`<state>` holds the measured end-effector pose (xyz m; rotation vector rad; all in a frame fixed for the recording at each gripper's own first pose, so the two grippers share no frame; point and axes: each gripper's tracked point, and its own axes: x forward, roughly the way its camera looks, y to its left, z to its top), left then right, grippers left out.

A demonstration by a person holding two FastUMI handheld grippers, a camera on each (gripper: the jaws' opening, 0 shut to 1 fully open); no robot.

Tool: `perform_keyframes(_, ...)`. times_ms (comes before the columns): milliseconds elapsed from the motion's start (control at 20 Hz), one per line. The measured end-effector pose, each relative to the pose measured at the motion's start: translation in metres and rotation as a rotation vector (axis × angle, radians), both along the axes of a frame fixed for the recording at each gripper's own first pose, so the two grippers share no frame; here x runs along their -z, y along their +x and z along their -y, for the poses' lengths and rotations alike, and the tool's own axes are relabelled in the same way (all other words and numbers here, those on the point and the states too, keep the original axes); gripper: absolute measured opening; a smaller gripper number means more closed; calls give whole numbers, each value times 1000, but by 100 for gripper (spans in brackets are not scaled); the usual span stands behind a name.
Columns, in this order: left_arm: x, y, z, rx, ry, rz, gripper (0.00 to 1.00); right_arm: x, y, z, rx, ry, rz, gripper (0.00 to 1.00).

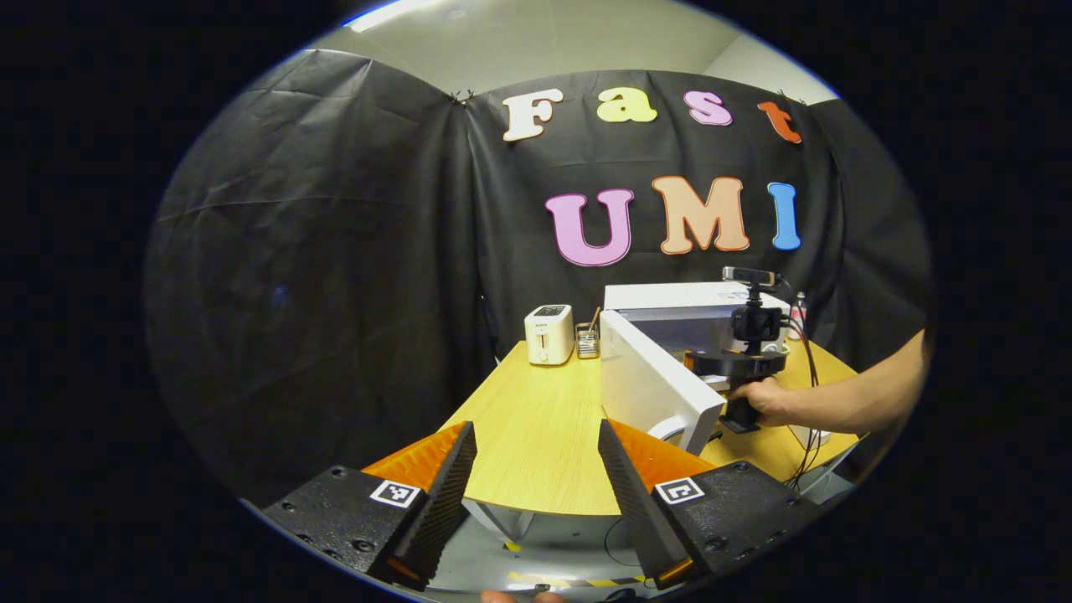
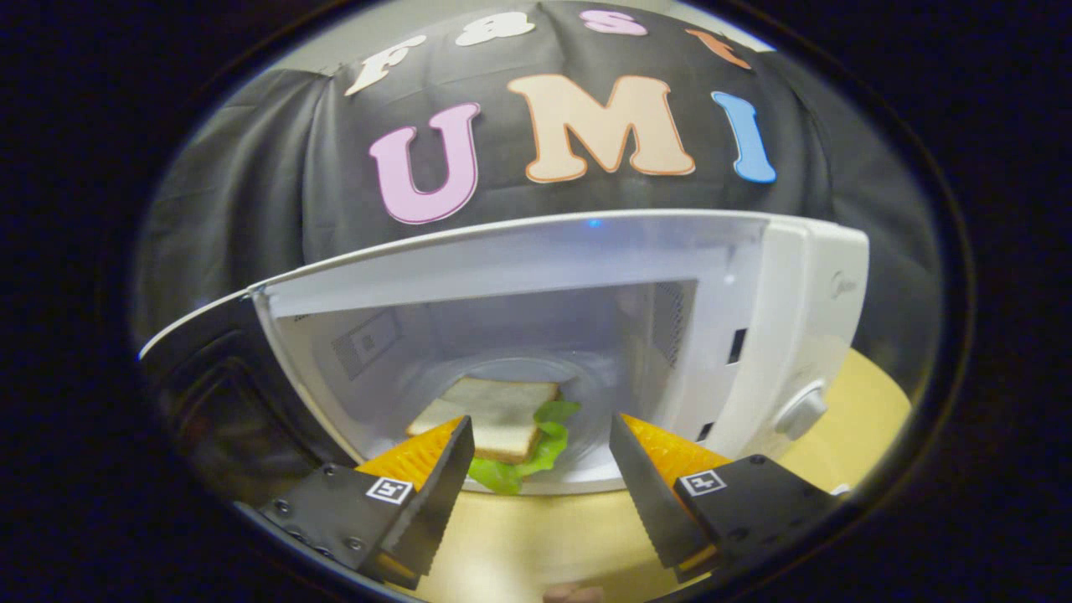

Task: Open the microwave oven with the left hand, put the food in, and close the microwave oven.

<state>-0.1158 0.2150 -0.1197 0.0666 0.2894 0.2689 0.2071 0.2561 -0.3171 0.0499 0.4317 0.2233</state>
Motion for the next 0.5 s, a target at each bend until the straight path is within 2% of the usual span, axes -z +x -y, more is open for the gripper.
perform_keyframes(200, 1, 9, -5, 17, -12, 7, 87, -59, -21, 21, -58, -28, 120, 100)
perform_keyframes(250, -1, 12, -8, 18, -5, 18, 87, -74, -25, 25, -75, -34, 154, 92)
perform_keyframes(300, -3, 15, -8, 32, -5, 29, 87, -92, -30, 31, -85, -40, 188, 100)
perform_keyframes(450, -3, 26, -8, 60, 0, 37, 83, -145, -55, 55, -98, -12, 268, 100)
perform_keyframes(500, 0, 30, -8, 72, -3, 33, 79, -159, -63, 65, -91, -6, 282, 92)
